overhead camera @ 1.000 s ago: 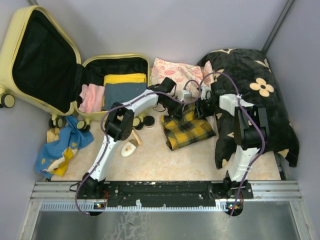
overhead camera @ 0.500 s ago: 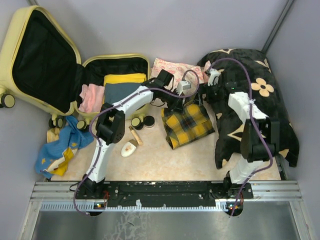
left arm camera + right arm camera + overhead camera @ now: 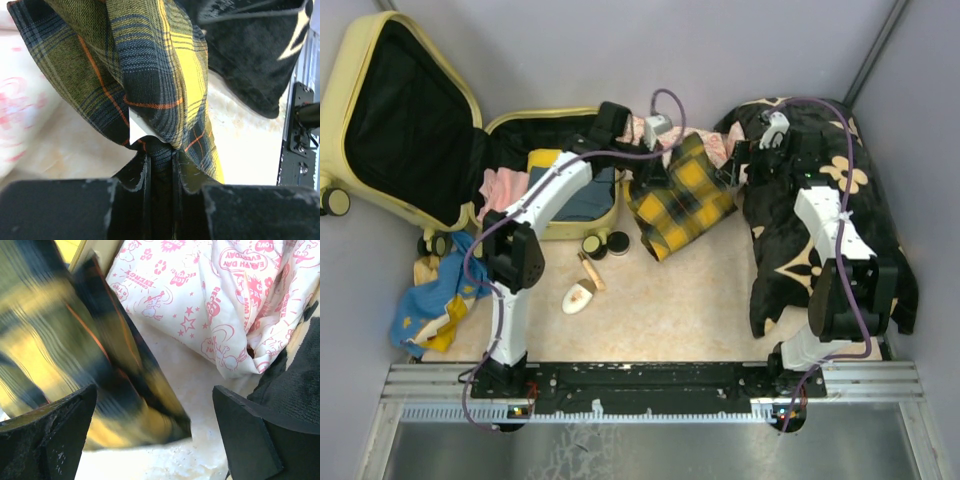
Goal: Pack the luggage
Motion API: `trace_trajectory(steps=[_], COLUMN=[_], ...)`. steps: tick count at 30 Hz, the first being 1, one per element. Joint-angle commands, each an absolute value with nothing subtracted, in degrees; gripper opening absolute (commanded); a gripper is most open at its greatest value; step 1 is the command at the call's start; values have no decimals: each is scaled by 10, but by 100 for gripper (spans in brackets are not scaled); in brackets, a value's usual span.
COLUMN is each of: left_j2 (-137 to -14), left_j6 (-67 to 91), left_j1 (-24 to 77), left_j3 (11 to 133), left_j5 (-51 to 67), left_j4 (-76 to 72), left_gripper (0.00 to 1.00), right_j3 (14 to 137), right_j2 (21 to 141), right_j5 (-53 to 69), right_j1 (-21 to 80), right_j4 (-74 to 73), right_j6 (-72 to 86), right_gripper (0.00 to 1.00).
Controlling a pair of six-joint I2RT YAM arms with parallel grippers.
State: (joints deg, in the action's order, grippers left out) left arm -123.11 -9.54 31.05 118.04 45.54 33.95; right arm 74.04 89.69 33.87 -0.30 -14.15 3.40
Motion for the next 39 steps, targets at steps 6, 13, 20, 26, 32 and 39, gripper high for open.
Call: trace_trajectory(steps=[6, 13, 20, 26, 32, 39], left_j2=[-1129, -1118, -1130, -1174, -1219, -1276], left_j6=[-71, -102, -67, 31, 152, 247], left_j1=[151, 34, -10, -3, 3, -17], left_j3=[1235, 1250, 1247, 1269, 1267, 1200], left_j5=[460, 386, 352, 404, 395, 332], left_j4=[295, 310, 273, 205, 137, 107], left_gripper=[0, 0, 0, 0, 0, 0], right_j3=[792, 816, 828, 846, 867, 915], right_j2=[884, 905, 928, 939, 939, 971], right_j5=[320, 317, 322, 316, 295, 263], right_j1=[-5, -5, -5, -5, -4, 2], right_j4=[-99, -109, -112, -130, -173, -221], right_j6=[60, 59, 66, 53, 25, 7], right_gripper=[99, 99, 99, 99, 99, 99])
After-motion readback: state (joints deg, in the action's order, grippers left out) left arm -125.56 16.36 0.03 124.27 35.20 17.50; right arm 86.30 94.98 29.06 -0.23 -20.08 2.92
